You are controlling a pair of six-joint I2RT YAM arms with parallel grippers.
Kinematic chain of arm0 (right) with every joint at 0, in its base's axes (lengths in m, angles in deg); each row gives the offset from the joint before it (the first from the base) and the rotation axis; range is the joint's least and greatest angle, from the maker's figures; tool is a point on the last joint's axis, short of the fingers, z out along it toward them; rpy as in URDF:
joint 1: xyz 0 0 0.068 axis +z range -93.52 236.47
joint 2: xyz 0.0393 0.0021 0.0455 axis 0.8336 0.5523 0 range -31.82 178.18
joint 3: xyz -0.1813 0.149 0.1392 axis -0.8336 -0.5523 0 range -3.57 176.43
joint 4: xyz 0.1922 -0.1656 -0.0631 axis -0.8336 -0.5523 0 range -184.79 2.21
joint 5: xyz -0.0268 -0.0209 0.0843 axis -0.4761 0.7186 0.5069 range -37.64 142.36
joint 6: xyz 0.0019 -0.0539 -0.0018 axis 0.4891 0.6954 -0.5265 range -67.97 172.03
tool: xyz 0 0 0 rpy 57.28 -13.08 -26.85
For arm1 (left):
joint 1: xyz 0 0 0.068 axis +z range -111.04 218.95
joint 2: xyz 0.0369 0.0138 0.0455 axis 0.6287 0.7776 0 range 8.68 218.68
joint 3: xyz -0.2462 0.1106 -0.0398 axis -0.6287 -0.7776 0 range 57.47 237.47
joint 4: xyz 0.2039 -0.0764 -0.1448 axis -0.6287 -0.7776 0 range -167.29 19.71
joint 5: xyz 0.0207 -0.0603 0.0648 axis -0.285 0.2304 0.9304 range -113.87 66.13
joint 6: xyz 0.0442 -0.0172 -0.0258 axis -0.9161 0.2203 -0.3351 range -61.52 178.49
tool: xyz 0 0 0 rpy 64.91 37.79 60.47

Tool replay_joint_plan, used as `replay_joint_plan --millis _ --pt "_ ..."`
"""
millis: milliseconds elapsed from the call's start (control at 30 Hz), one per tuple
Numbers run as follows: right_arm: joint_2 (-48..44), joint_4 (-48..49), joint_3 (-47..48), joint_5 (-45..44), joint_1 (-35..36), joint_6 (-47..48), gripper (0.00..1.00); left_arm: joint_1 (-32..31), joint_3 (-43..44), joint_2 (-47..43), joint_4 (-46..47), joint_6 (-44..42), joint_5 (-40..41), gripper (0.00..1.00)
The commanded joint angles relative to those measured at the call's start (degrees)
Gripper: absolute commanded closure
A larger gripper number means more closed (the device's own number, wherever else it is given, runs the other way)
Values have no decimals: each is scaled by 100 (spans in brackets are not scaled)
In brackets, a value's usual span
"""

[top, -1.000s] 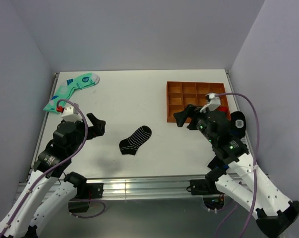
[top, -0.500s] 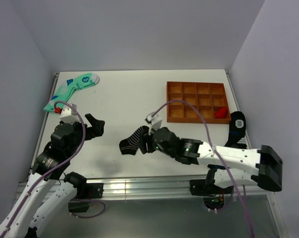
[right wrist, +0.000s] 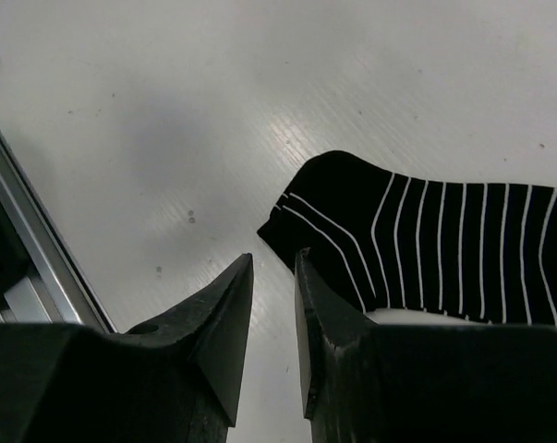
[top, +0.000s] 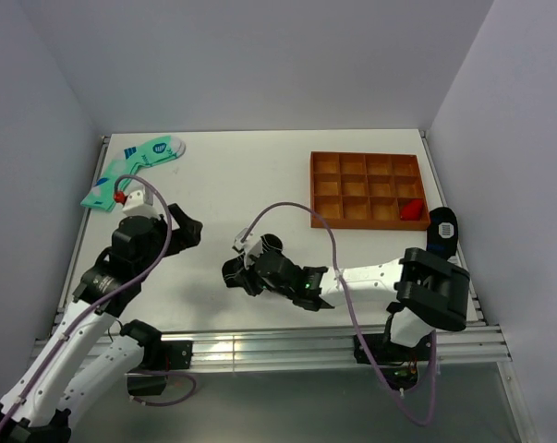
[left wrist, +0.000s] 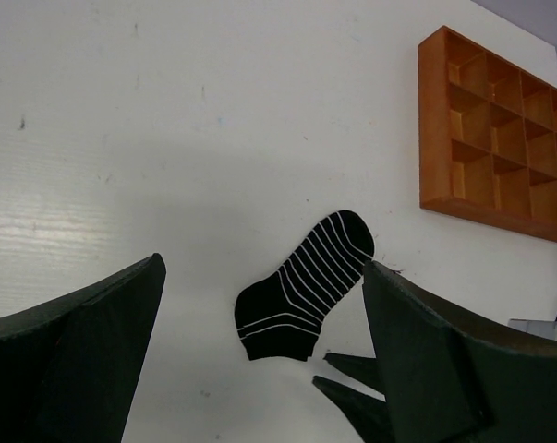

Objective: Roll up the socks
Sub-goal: Roll the sock at the center of the board.

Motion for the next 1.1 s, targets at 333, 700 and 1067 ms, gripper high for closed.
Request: replay_joint_plan --millis 333,700,1067 --pt "968 1224 158 1328 -516 431 69 31 -1661 848 2037 1747 -221 26" --pt "932 996 227 1575 -613 589 70 31 -2391 1850 3357 1879 -343 36" --pt "1327 -365 1360 82 -51 511 76 31 -2207 1711 3112 1922 -36 36"
